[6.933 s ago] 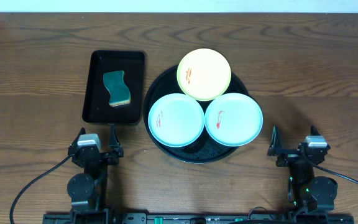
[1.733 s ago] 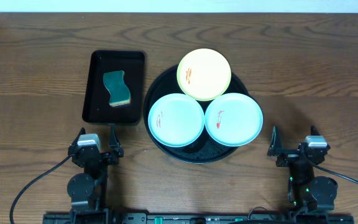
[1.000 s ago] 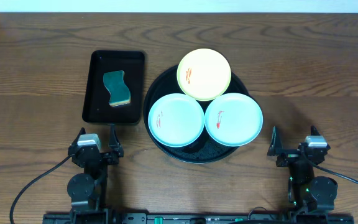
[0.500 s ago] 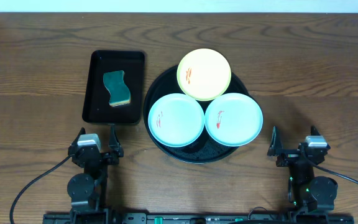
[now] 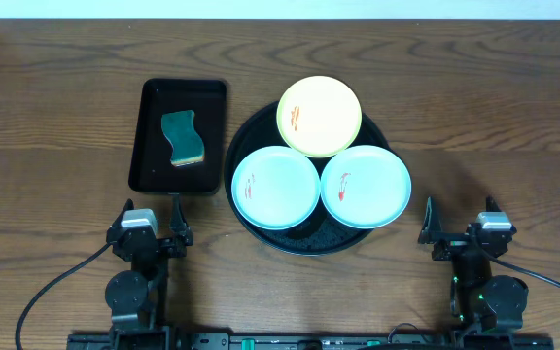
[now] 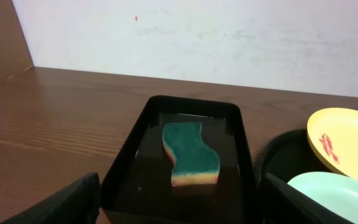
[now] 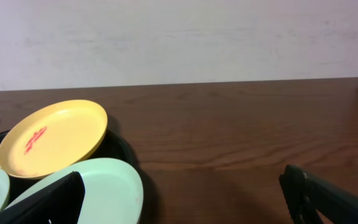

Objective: Clean dirty plates on tray and stack at the side
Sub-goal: 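Move left gripper over the green sponge in the black tray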

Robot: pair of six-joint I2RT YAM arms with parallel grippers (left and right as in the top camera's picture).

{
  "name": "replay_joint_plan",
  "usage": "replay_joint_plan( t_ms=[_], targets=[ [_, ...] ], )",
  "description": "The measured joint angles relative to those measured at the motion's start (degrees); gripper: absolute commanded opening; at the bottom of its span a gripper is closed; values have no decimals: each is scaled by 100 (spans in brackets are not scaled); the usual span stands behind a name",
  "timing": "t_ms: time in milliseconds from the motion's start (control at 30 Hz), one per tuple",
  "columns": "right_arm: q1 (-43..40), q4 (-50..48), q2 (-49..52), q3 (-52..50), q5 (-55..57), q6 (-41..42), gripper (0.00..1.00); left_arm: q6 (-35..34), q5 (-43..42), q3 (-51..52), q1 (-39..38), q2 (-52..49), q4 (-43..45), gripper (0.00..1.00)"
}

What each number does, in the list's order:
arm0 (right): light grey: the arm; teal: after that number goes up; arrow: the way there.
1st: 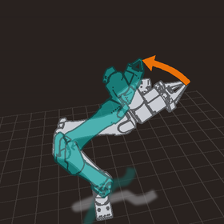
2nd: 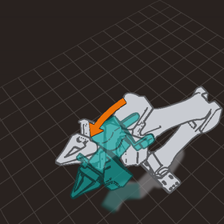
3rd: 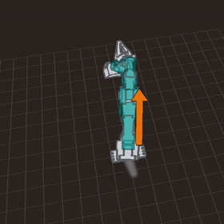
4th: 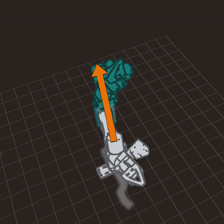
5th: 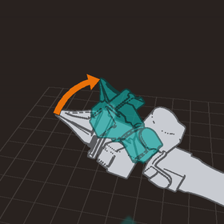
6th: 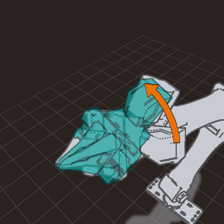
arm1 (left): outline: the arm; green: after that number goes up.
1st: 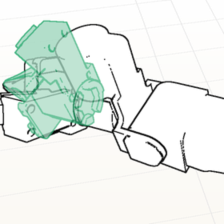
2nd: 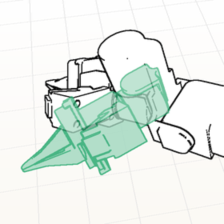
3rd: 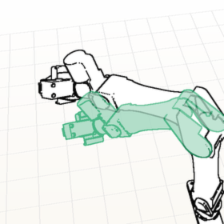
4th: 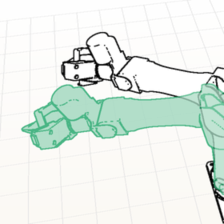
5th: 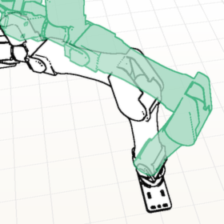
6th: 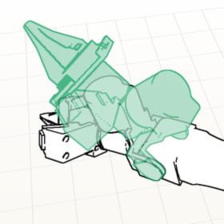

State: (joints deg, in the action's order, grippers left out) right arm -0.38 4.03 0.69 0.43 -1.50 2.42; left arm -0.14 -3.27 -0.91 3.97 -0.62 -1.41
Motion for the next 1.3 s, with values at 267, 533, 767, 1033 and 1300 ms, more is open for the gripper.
replay_joint_plan(
  t_ms=[267,533,767,1033,1300],
  targets=[
    [0,0,0,0,0,0,99,-933,-1574,52,0,-2,1519,81],
    [0,-2,4,0,0,0,99,-1556,-3250,17,-4,9,4347,81],
    [-2,-4,4,0,0,2,99,-1331,-3095,-1274,-7,-723,1475,81],
    [-2,-4,2,-2,0,13,99,-358,-2684,-5027,-11,-4374,-2789,81],
    [-2,-4,4,-2,0,15,99,-422,-2535,-7232,-11,-7447,-4245,82]
  ],
)
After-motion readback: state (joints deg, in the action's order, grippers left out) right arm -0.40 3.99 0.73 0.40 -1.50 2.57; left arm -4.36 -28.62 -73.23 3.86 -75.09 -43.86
